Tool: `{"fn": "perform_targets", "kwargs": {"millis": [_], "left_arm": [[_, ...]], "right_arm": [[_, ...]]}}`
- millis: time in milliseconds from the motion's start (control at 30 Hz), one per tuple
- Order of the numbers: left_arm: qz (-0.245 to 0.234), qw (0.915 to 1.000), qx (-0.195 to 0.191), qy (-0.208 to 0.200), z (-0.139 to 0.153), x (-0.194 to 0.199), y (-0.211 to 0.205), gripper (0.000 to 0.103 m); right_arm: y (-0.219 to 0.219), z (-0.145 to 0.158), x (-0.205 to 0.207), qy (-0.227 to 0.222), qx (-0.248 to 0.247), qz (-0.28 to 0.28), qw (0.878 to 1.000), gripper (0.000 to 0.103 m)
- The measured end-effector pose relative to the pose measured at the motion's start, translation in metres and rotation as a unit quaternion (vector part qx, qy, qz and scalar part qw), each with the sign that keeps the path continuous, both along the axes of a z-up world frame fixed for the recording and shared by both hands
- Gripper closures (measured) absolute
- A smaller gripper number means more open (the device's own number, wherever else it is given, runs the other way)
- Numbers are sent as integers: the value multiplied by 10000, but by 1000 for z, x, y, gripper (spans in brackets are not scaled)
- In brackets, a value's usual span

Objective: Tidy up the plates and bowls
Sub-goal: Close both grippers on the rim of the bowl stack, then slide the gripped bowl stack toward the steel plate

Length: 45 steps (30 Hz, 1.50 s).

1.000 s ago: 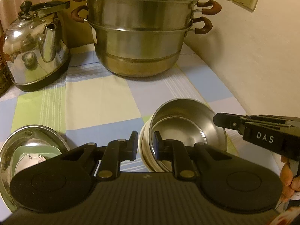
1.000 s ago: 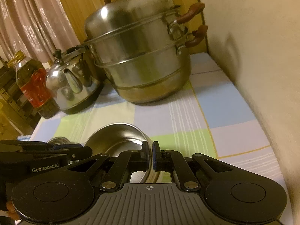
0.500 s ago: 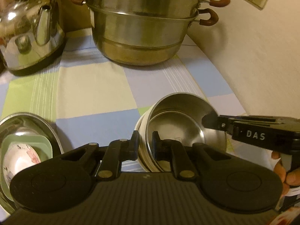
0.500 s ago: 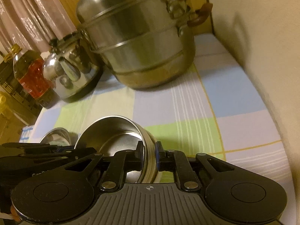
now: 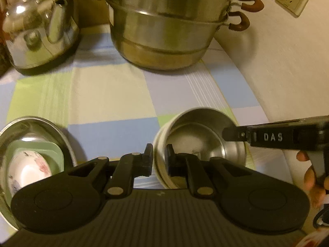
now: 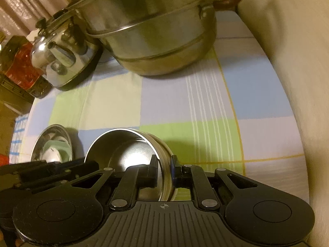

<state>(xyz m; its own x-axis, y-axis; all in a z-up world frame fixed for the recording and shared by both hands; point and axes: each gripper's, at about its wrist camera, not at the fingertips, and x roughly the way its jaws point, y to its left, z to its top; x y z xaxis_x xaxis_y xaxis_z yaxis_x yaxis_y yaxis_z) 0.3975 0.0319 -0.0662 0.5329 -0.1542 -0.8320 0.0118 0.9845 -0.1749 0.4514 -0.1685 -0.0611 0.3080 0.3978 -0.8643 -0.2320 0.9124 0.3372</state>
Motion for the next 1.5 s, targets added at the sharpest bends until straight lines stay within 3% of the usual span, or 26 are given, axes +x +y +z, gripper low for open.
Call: {"fn": "perform_targets", "kwargs": {"millis": [100, 467, 533, 800, 1133, 1500], "left_arm": [[24, 10000, 10, -32, -2, -4, 3, 80], [159, 9987, -358, 323, -26, 0, 4, 77], [126, 9984, -402, 369, -29, 1, 3, 77], [105, 9981, -507, 329, -33, -2, 4, 80], [273, 9979, -460, 360, -31, -22, 16, 80], [730, 9952, -397, 523, -27, -78, 49, 80]], "right_arm": [[2, -1, -10, -259, -87, 96, 9996, 58], [-10, -32, -11, 120, 411, -379, 9984, 59], [-10, -32, -12, 84, 490, -361, 9981, 66], [-8, -30, -11, 99, 447, -371, 9983, 68], [5, -28, -15, 219, 439, -93, 9988, 72], [41, -30, -46, 563, 500, 512, 9958, 73]]}}
